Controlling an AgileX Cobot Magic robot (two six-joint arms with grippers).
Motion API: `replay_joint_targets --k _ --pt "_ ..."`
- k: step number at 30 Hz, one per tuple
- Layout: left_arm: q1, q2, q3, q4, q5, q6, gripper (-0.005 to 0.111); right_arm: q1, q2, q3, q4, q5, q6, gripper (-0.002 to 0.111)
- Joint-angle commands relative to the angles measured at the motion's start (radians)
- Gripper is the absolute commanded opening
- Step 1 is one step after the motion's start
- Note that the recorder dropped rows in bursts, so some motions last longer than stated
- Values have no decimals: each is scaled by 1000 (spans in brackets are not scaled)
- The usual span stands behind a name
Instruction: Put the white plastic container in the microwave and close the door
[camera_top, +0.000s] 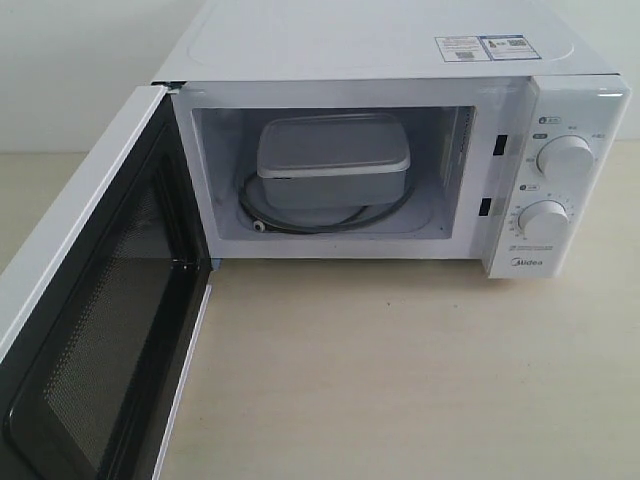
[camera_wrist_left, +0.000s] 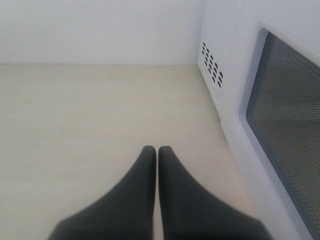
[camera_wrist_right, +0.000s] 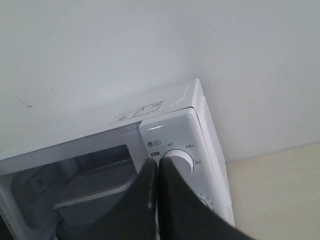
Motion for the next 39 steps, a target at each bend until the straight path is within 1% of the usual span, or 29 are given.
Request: replay_joint_targets --k 1,4,6,8,10,14,16,19,21,25,27,36,39 --pt "3 -2 3 -2 0 -1 4 -6 -2 6 -1 17 1 0" --pt "3 -2 3 -2 0 -1 4 -6 -2 6 -6 58 1 0" --pt "3 -2 3 -2 0 -1 4 -6 -17 6 -110 91 34 0" --pt "3 -2 3 -2 0 -1 4 -6 -41 6 -355 139 145 0" --pt "3 -2 3 -2 0 -1 4 -6 -64 6 -601 200 324 0" --pt "3 -2 3 -2 0 -1 4 -11 -64 6 -921 305 615 0" --pt "3 -2 3 -2 0 -1 4 -11 -64 17 -974 305 676 0" --pt "3 -2 3 -2 0 -1 4 -11 -64 77 -995 303 681 0" --pt "3 -2 3 -2 0 -1 4 -11 -64 77 -1021 365 682 0" --pt "3 -2 3 -2 0 -1 4 -11 -64 77 -1032 394 683 0" --pt "3 -2 3 -2 0 -1 4 -11 -64 77 -1032 458 689 0" --pt "3 -2 3 -2 0 -1 4 -13 -64 77 -1017 459 713 0" --pt "3 -2 3 -2 0 -1 4 -64 -64 77 -1008 461 717 0"
